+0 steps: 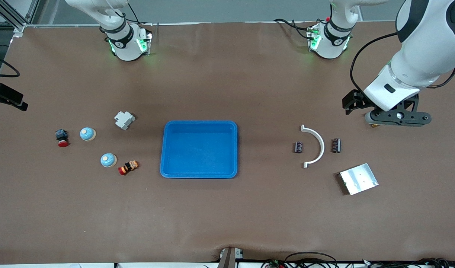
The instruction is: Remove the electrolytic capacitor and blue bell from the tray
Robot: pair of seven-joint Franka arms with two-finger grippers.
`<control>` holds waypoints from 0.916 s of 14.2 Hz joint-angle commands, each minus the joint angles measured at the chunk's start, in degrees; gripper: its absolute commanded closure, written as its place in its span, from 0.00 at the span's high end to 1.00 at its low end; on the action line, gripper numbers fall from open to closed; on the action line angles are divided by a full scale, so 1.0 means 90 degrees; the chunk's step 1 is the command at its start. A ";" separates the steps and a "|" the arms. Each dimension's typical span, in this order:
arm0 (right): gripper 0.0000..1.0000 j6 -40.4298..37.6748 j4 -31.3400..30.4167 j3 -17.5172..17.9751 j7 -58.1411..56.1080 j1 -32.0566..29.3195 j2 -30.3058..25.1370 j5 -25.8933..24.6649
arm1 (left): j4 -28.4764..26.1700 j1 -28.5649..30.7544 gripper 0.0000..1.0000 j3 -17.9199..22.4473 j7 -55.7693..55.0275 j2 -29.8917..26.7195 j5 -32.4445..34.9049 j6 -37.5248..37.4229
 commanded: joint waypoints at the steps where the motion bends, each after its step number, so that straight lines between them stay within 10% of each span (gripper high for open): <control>1: 1.00 -0.0015 0.0079 0.0018 -0.0064 -0.0008 0.0018 0.0000 | 0.0002 0.0064 1.00 -0.0039 -0.0064 -0.0136 -0.0186 -0.0127; 13: 1.00 -0.0015 0.0079 0.0018 -0.0064 -0.0018 0.0018 0.0029 | -0.0007 0.0083 1.00 -0.0020 0.0004 -0.0224 -0.0333 0.0205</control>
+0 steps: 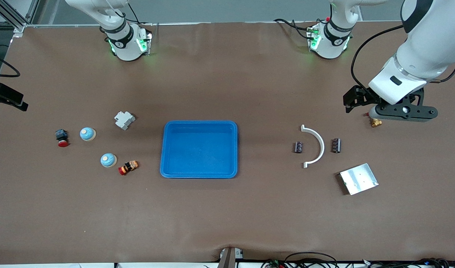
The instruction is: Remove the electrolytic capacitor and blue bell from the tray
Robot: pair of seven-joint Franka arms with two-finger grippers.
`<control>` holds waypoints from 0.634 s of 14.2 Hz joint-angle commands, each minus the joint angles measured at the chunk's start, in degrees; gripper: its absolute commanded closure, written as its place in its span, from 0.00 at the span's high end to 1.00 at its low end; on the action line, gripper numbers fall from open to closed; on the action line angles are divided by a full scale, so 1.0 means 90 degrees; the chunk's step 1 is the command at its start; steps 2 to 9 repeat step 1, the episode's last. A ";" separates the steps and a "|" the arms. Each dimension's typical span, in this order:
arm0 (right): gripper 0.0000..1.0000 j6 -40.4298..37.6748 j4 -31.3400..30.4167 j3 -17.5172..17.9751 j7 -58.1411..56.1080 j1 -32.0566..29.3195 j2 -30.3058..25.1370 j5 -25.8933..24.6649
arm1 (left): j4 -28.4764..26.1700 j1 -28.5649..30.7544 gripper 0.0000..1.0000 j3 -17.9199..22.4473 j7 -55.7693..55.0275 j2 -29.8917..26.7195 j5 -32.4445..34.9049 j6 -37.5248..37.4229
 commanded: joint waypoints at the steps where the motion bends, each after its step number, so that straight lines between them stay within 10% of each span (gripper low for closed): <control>1: 1.00 -0.0022 0.0079 0.0015 -0.0062 -0.0019 0.0028 0.0025 | -0.0009 0.0056 1.00 -0.0024 0.0028 -0.0081 -0.0104 0.0032; 9: 1.00 -0.0022 0.0079 0.0015 -0.0062 -0.0019 0.0028 0.0025 | -0.0009 0.0056 1.00 -0.0024 0.0028 -0.0081 -0.0104 0.0032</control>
